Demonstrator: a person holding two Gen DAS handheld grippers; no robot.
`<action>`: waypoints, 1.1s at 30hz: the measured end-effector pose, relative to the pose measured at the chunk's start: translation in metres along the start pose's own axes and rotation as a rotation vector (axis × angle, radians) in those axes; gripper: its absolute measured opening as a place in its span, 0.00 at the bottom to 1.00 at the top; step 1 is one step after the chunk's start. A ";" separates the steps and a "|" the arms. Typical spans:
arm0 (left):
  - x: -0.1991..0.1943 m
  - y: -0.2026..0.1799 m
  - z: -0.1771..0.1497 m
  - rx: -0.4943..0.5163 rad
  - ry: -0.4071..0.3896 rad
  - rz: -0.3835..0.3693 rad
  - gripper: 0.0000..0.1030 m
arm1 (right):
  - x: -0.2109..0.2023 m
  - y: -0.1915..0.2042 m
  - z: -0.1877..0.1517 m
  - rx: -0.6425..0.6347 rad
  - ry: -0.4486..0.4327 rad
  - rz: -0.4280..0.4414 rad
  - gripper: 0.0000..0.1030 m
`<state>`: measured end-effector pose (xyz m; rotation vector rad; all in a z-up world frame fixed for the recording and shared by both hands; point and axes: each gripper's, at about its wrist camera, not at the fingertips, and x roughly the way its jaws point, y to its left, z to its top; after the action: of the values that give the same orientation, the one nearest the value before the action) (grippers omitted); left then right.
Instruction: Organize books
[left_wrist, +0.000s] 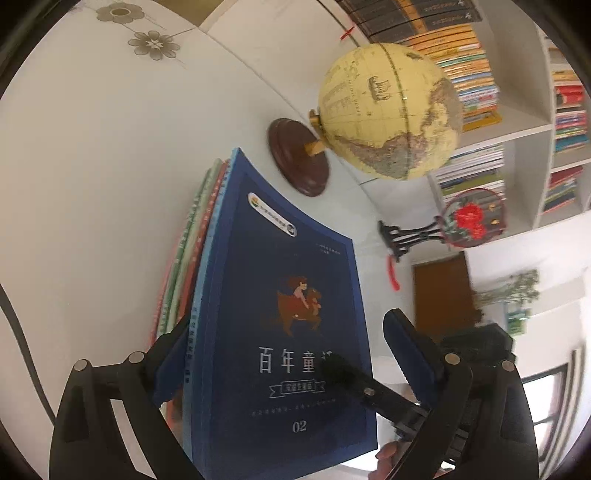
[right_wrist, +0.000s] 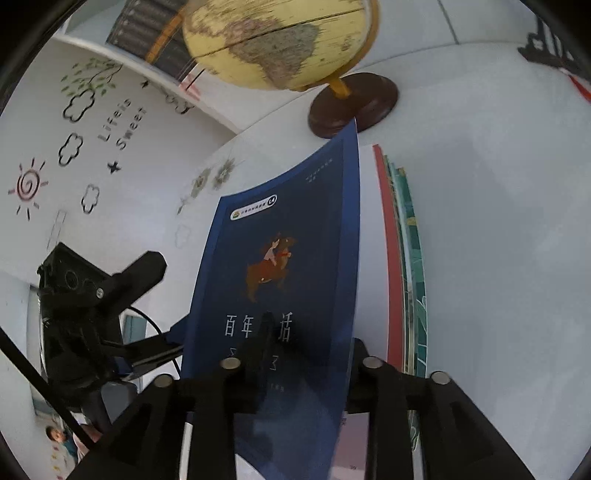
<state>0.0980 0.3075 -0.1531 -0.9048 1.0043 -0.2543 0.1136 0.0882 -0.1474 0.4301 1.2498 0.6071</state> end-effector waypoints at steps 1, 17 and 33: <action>-0.003 -0.004 0.002 0.008 -0.006 0.056 0.93 | -0.002 0.001 0.000 0.013 0.000 0.005 0.47; -0.130 -0.185 -0.023 0.434 -0.408 0.485 0.93 | -0.144 0.017 0.034 -0.071 0.001 -0.491 0.50; -0.155 -0.412 -0.168 0.668 -0.556 0.556 0.99 | -0.471 0.086 -0.023 -0.447 -0.606 -0.426 0.96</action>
<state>-0.0383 0.0488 0.2160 -0.0491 0.5501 0.1345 -0.0156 -0.1471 0.2498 -0.0403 0.5695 0.3335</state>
